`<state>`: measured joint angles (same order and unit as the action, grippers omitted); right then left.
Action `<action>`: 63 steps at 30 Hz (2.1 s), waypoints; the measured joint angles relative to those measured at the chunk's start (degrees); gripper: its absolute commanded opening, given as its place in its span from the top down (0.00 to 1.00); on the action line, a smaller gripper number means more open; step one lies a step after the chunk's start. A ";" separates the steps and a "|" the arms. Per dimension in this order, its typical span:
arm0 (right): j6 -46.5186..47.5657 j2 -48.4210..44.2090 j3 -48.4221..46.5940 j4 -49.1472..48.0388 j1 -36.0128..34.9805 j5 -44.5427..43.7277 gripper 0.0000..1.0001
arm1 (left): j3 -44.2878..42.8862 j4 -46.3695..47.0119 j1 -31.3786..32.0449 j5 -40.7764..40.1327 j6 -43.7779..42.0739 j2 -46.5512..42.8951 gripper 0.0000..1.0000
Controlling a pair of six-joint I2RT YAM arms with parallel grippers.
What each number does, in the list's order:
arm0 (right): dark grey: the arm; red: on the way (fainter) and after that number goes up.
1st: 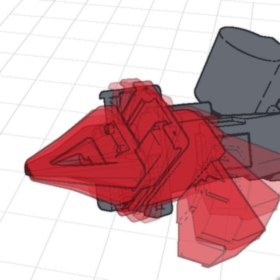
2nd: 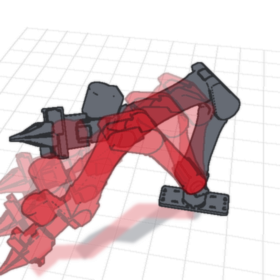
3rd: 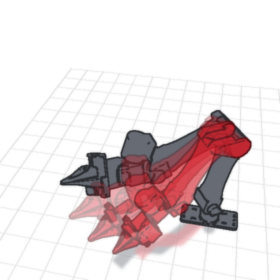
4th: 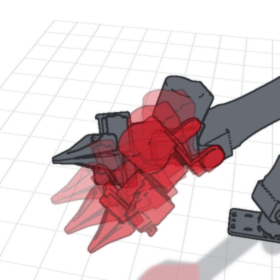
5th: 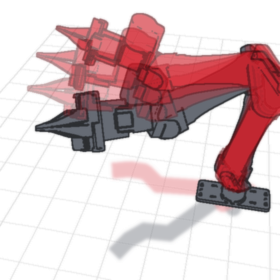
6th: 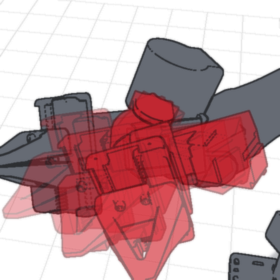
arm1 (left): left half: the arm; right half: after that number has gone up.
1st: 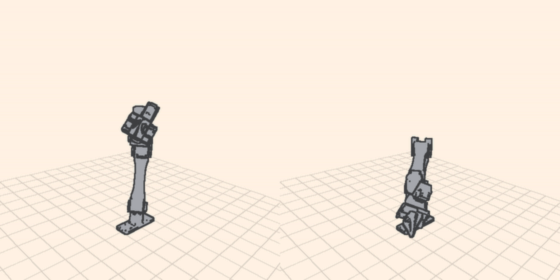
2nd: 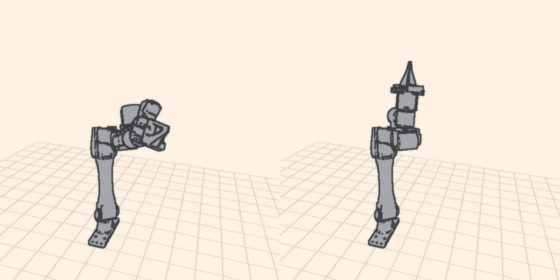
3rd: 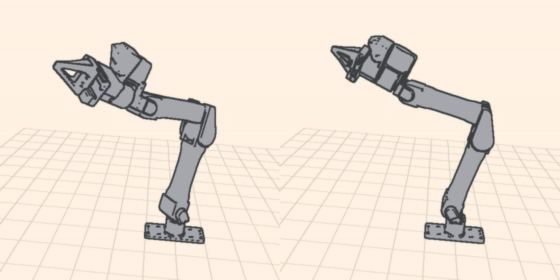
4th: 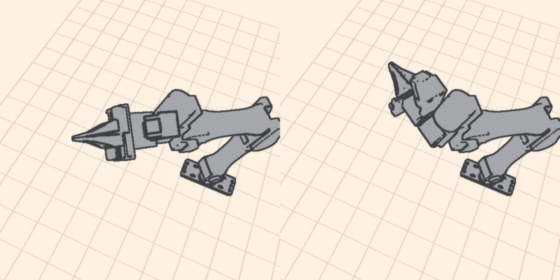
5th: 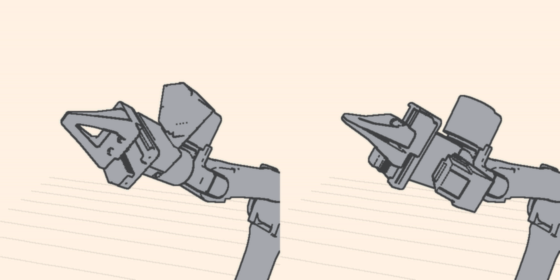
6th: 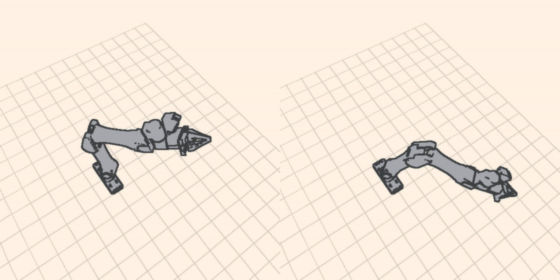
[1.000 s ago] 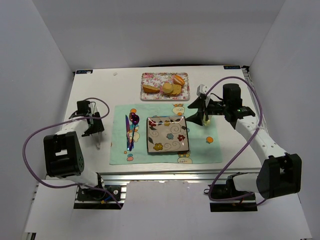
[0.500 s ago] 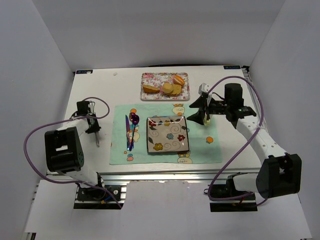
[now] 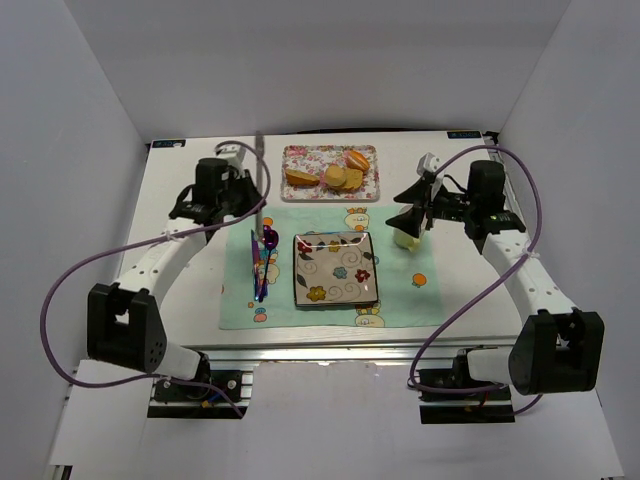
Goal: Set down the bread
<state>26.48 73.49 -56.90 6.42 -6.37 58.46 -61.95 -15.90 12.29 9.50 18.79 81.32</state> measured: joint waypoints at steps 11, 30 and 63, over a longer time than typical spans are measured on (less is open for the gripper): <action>-2.80 -0.15 0.02 -2.75 2.29 1.42 0.30 | -17.55 -5.18 5.20 5.05 4.81 19.02 0.66; -4.46 -0.74 0.57 -4.02 3.32 2.69 0.29 | -23.82 -7.61 7.41 9.97 8.48 25.55 0.55; -4.85 -1.03 2.08 -4.02 3.39 3.28 0.29 | -24.33 -4.83 7.63 7.52 12.55 25.16 0.46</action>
<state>21.63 72.47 -54.83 2.39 -2.98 61.73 -86.28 -20.73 19.92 17.02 31.33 106.48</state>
